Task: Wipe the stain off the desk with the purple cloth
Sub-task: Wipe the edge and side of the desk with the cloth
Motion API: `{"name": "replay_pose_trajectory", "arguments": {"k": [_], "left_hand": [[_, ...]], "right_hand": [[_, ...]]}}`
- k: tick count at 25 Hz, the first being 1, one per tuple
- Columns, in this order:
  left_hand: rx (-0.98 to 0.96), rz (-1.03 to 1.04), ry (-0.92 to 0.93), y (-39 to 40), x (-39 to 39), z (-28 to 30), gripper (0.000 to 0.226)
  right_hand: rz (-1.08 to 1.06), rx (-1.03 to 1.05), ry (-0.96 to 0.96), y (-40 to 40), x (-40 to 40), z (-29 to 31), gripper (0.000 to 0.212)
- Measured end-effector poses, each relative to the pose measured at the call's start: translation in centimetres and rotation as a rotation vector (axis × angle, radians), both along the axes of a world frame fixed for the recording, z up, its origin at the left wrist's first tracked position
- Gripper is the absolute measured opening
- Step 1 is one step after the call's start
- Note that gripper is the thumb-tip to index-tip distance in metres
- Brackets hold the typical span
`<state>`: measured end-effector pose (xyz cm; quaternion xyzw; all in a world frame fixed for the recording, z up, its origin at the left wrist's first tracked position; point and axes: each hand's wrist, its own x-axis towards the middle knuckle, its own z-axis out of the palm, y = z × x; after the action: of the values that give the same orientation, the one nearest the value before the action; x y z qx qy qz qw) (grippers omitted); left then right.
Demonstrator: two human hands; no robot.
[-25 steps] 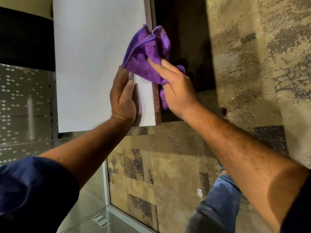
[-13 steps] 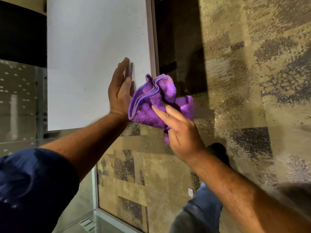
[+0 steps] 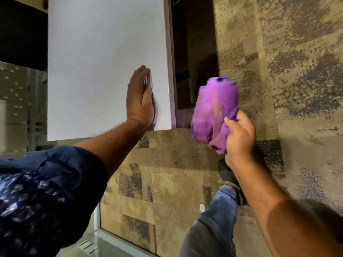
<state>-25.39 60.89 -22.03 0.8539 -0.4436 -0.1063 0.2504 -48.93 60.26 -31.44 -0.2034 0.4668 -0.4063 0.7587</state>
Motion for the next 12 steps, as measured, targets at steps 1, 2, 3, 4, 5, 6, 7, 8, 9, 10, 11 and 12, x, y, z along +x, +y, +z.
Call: {"name": "replay_pose_trajectory", "arguments": {"k": [1, 2, 3, 4, 5, 6, 7, 8, 9, 10, 11, 12], "left_hand": [[0.004, -0.003, -0.015, 0.0, -0.1, 0.1, 0.047], [0.009, -0.002, -0.027, 0.0, -0.1, 0.1, 0.047], [0.011, 0.002, -0.035, -0.1, -0.1, 0.1, 0.046], [0.011, 0.006, -0.037, -0.1, -0.1, 0.1, 0.047], [0.008, 0.005, -0.037, -0.2, 0.0, 0.1, 0.047], [0.002, -0.001, -0.039, -0.2, 0.1, 0.1, 0.048], [-0.003, -0.011, -0.043, -0.1, 0.2, 0.2, 0.048], [-0.008, -0.022, -0.047, -0.1, 0.3, 0.1, 0.049], [-0.01, -0.031, -0.049, 0.0, 0.4, 0.1, 0.049], [-0.006, -0.037, -0.053, 0.0, 0.4, 0.2, 0.049], [0.004, -0.039, -0.059, 0.0, 0.5, 0.2, 0.05], [0.013, -0.038, -0.068, 0.0, 0.6, 0.1, 0.05]], "right_hand": [[-0.028, 0.055, 0.006, -1.3, 0.8, -0.1, 0.032], [0.012, 0.03, 0.022, -2.6, 1.9, 0.0, 0.033], [0.072, -0.039, 0.046, -3.8, 3.3, 0.3, 0.038], [0.131, -0.109, 0.067, -5.0, 4.9, 0.6, 0.044], [0.196, -0.162, 0.079, -5.9, 6.6, 1.1, 0.047], [0.249, -0.202, 0.081, -6.6, 8.3, 1.5, 0.048], [0.289, -0.248, 0.089, -7.0, 9.8, 2.2, 0.047], [0.319, -0.305, 0.094, -7.1, 11.1, 2.7, 0.046], [0.342, -0.358, 0.11, -6.9, 12.1, 2.8, 0.047], [0.359, -0.407, 0.142, -6.5, 12.7, 2.7, 0.048], [0.372, -0.449, 0.189, -5.9, 12.7, 2.5, 0.05], [0.385, -0.49, 0.235, -5.2, 12.2, 2.3, 0.053]]}}
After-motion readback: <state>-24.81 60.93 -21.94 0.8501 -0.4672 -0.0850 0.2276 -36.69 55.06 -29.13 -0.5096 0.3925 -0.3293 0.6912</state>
